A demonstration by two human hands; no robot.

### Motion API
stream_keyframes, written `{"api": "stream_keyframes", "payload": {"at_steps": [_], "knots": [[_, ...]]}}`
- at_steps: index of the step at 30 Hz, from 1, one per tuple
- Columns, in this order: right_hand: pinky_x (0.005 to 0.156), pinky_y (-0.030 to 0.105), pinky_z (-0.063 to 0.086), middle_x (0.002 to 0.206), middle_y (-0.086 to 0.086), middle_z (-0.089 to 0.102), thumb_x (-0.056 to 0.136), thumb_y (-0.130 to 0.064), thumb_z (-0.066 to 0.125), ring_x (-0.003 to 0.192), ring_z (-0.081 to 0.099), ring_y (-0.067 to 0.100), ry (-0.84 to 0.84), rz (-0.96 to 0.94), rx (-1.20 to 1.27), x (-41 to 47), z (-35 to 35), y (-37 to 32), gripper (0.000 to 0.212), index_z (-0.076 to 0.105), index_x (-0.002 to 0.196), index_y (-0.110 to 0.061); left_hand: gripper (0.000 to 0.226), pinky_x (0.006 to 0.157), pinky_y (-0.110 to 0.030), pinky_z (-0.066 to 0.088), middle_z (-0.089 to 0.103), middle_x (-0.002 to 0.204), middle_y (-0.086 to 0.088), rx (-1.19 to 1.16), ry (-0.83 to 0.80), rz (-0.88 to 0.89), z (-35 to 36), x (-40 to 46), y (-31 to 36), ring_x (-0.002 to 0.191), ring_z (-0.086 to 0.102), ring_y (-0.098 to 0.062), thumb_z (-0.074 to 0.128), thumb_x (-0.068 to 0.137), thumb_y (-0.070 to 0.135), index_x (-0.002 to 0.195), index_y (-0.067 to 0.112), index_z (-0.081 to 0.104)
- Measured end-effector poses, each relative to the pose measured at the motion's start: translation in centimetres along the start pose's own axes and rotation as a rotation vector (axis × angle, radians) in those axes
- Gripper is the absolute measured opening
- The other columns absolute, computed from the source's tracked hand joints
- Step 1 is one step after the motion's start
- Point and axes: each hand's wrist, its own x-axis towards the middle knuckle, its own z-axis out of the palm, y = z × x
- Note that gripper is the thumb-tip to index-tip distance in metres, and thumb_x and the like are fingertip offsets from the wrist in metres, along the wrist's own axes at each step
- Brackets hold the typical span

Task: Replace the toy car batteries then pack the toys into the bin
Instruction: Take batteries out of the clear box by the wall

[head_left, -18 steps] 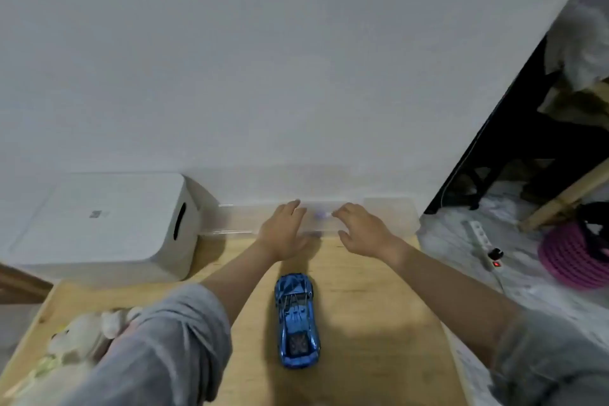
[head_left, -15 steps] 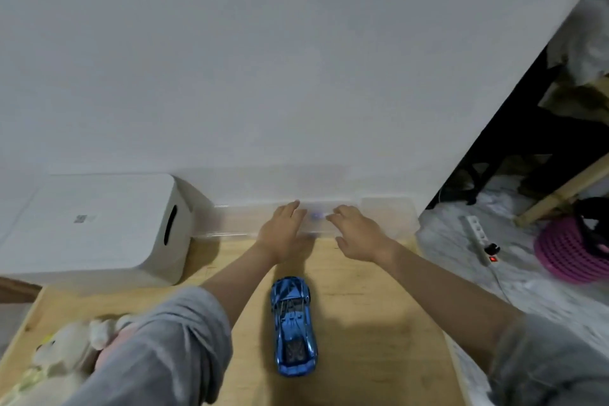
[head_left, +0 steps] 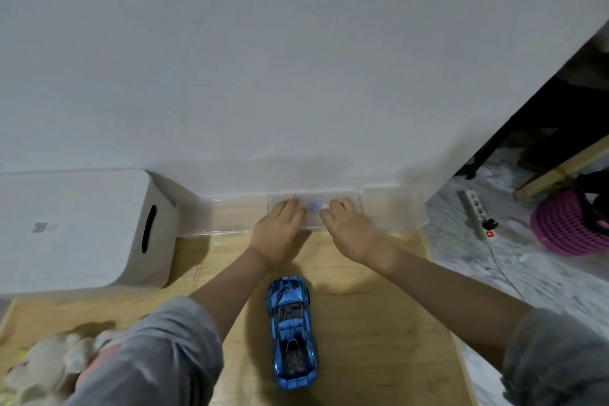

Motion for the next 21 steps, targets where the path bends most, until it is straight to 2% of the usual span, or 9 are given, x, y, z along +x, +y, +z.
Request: {"api": "stream_keyframes", "payload": {"at_steps": [2, 7, 9, 13, 15, 18, 21], "knots": [[0.051, 0.032, 0.044, 0.089, 0.015, 0.059, 0.052, 0.008, 0.073, 0.079, 0.056, 0.031, -0.041, 0.029, 0.054, 0.0, -0.3, 0.0, 0.057, 0.059, 0.106, -0.003, 0.066, 0.055, -0.03, 0.058, 0.061, 0.123, -0.012, 0.023, -0.007, 0.018, -0.2, 0.0, 0.1, 0.107, 0.061, -0.026, 0.084, 0.063, 0.04, 0.117, 0.01, 0.059], [0.055, 0.033, 0.033, 0.1, 0.02, 0.056, 0.067, 0.01, 0.058, 0.095, 0.052, 0.038, -0.077, 0.017, 0.132, 0.4, -1.7, 0.6, 0.048, 0.057, 0.114, 0.001, 0.073, 0.058, -0.029, 0.058, 0.061, 0.124, -0.013, 0.066, -0.006, 0.025, -0.6, -0.2, 0.2, 0.109, 0.061, -0.027, 0.088, 0.056, 0.03, 0.119, 0.007, 0.059], [0.062, 0.034, 0.037, 0.109, 0.014, 0.053, 0.075, 0.001, 0.053, 0.105, 0.046, 0.032, -0.1, 0.022, 0.146, 0.9, -2.5, 1.2, 0.044, 0.053, 0.119, -0.005, 0.072, 0.064, -0.032, 0.06, 0.062, 0.121, -0.015, 0.075, 0.016, 0.035, -0.6, -0.1, 0.3, 0.107, 0.062, -0.028, 0.088, 0.056, 0.03, 0.117, 0.006, 0.059], [0.079, 0.035, 0.049, 0.111, 0.006, 0.06, 0.08, -0.008, 0.05, 0.107, 0.051, 0.026, -0.156, 0.049, 0.225, 2.0, -4.3, 2.9, 0.038, 0.059, 0.117, -0.012, 0.078, 0.085, -0.043, 0.055, 0.064, 0.112, -0.015, 0.125, 0.138, 0.062, -1.8, 0.7, 0.4, 0.1, 0.063, -0.031, 0.085, 0.049, 0.016, 0.117, 0.005, 0.049], [0.083, 0.036, 0.048, 0.114, 0.007, 0.059, 0.085, -0.011, 0.051, 0.11, 0.053, 0.025, -0.13, 0.063, 0.292, 2.0, -4.7, 3.6, 0.035, 0.06, 0.119, -0.012, 0.086, 0.091, -0.046, 0.05, 0.061, 0.114, -0.012, 0.147, 0.198, 0.072, -2.8, 0.9, 0.2, 0.105, 0.06, -0.03, 0.084, 0.049, 0.026, 0.122, 0.007, 0.044], [0.086, 0.032, 0.045, 0.118, 0.008, 0.056, 0.09, -0.015, 0.053, 0.115, 0.05, 0.024, -0.007, 0.1, 0.355, 2.0, -4.9, 4.3, 0.032, 0.058, 0.122, -0.011, 0.1, 0.098, -0.049, 0.044, 0.057, 0.123, -0.014, 0.187, 0.254, 0.099, -3.3, 0.5, -0.7, 0.114, 0.054, -0.031, 0.076, 0.052, 0.061, 0.13, 0.007, 0.045], [0.069, 0.024, 0.039, 0.108, 0.01, 0.059, 0.087, -0.013, 0.062, 0.108, 0.055, 0.025, 0.206, 0.143, 0.334, 2.3, -5.4, 4.5, 0.023, 0.064, 0.11, -0.008, 0.105, 0.101, -0.052, 0.041, 0.055, 0.129, -0.014, 0.208, 0.288, 0.109, -3.3, -0.1, -1.7, 0.121, 0.045, -0.03, 0.073, 0.057, 0.065, 0.136, 0.006, 0.039]]}}
